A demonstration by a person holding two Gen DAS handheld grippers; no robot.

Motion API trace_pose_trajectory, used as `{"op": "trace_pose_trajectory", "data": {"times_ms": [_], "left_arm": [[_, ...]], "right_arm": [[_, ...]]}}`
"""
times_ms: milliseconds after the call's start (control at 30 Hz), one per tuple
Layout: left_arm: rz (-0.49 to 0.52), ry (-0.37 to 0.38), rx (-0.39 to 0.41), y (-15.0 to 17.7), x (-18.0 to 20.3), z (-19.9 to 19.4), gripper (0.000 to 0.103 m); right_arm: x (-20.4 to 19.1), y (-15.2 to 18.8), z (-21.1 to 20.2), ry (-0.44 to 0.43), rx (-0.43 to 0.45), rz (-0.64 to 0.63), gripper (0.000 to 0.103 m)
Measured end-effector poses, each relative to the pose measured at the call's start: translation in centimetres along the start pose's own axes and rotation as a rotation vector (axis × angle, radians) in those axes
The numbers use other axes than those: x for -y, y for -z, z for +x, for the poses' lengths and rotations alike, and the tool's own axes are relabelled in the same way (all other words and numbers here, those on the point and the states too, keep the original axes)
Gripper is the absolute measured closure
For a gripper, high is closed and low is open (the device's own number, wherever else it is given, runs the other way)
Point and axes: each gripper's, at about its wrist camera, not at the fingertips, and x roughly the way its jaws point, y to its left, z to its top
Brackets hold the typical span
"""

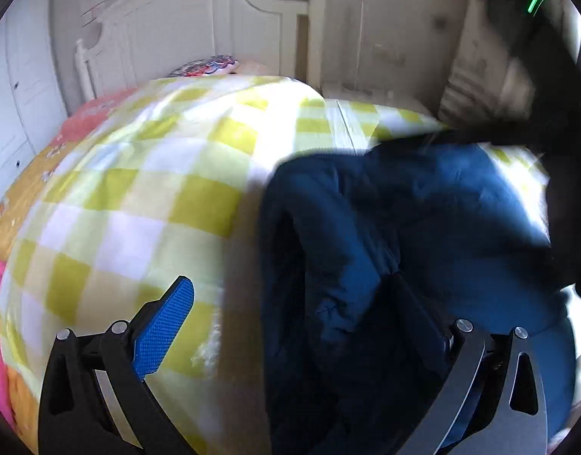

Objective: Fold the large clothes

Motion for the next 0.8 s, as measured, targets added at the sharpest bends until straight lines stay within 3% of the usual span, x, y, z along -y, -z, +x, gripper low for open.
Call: {"op": "trace_pose_trajectory", "data": {"times_ms": [33,100,133,233,267,300,333,400,433,500,567,733,800], "left_arm": [[-0.022,0.014,0.000,0.2,-0.4,0.0,0.004],[-0.048,0.025,0.003,0.7,-0.7,-0.2,0.004],[-0.054,0.026,0.010,1.1,-0.8,-0.2,0.004],[-0.080,0.029,0.031,2.0,-1.3,-0.1,0.004],[-0.087,0.035,0.031,2.2,-1.4,0.0,0.004],[-0.092,0.046,0.024,2.2,-1.5,0.1,0.004],[-0.096,0.056,0.017,2.1,-1.6,0.2,0.004],[-0.099,0.075,0.003,1.9,-1.9,0.3,0.004],[-0.102,0.089,-0.005,1.9,-2.1,0.3,0.004],[-0.124,0.137,-0.033,1.8,-2.8,0.4,0.004],[-0.155,0.184,-0.066,1.9,-3.6,0.4,0.004],[-0.222,0.375,-0.160,3.3,-4.8,0.4,0.004],[-0.281,0.458,-0.214,4.0,-5.3,1.2,0.004]], "right_arm": [[-0.2,0.4,-2.2,0.016,0.059,-0.007,0.042],[0.2,1.2,-4.9,0.041,0.122,-0.001,0.029],[0.6,2.1,-6.0,0.094,0.144,0.009,0.026],[2.3,4.5,-5.6,0.240,0.082,0.017,0.025],[3.3,5.9,-4.0,0.231,0.004,0.049,0.025],[3.6,7.0,-3.2,0.212,-0.016,0.055,0.025],[3.3,7.8,-3.5,0.215,0.032,0.039,0.025],[2.8,8.8,-5.1,0.182,0.071,0.077,0.023],[2.6,9.5,-6.5,0.125,0.093,0.121,0.021],[2.2,11.3,-8.5,0.055,0.114,0.165,0.011],[2.0,13.7,-9.9,0.045,0.098,0.203,0.010],[3.4,20.4,-10.5,-0.127,0.033,0.401,0.003],[3.6,21.1,-9.5,-0.214,0.027,0.447,0.003]]}}
